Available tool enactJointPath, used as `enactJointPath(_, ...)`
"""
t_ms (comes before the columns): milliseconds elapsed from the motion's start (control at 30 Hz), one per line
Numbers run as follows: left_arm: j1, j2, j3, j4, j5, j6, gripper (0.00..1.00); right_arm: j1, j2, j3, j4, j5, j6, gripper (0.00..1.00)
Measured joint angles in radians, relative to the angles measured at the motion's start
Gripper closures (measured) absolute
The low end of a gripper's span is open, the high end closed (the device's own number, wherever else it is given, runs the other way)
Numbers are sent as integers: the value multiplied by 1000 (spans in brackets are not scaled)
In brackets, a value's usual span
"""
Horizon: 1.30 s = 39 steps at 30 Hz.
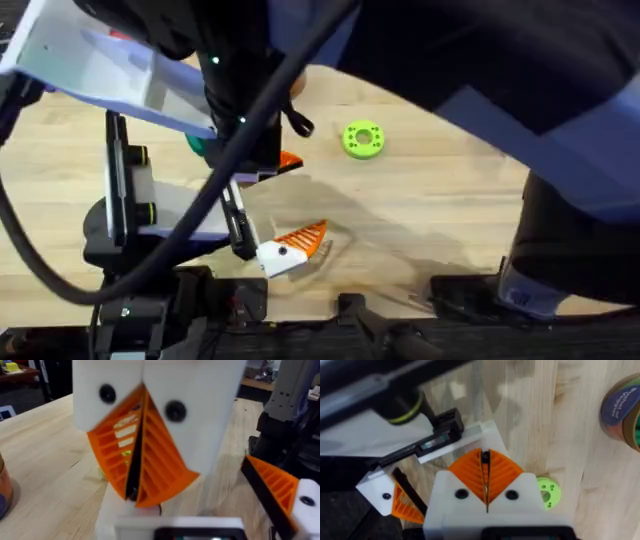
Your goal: Pick up the gripper from the table and insert it into the empty holder that is missing its gripper. Then pick up a screw, insert it into the mounting hole, and use the screwdriver to tighten it. Finally, clean up the table by picking up the vegetable and placing it into the bucket.
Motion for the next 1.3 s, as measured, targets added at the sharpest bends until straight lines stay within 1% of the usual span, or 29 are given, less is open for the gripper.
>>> enactJointPath(333,0,0,0,0,1,0,15,0,0,0,-1,0,0,995)
enactJointPath(367,0,0,0,0,1,0,15,0,0,0,-3,0,6,908)
enactJointPath(400,0,0,0,0,1,1,15,0,0,0,-4,0,7,782)
enactJointPath(433,0,0,0,0,2,1,15,0,1,0,-3,0,7,649)
enactJointPath(500,0,0,0,0,2,4,15,0,3,0,-5,1,7,342)
enactJointPath(567,0,0,0,0,2,8,16,-2,3,0,-13,10,5,74)
enactJointPath(600,0,0,0,0,2,8,15,-4,3,0,-14,14,3,27)
enactJointPath(667,0,0,0,0,2,8,15,-6,3,0,-13,15,4,10)
enactJointPath(800,0,0,0,0,2,8,15,-6,3,0,-14,16,17,11)
enactJointPath(933,0,0,0,0,1,8,16,-14,-9,0,-13,18,60,11)
enactJointPath(1200,0,0,0,0,2,8,15,-76,-125,0,6,16,196,8)
enactJointPath(1300,0,0,0,0,2,8,15,-110,-157,0,5,42,260,8)
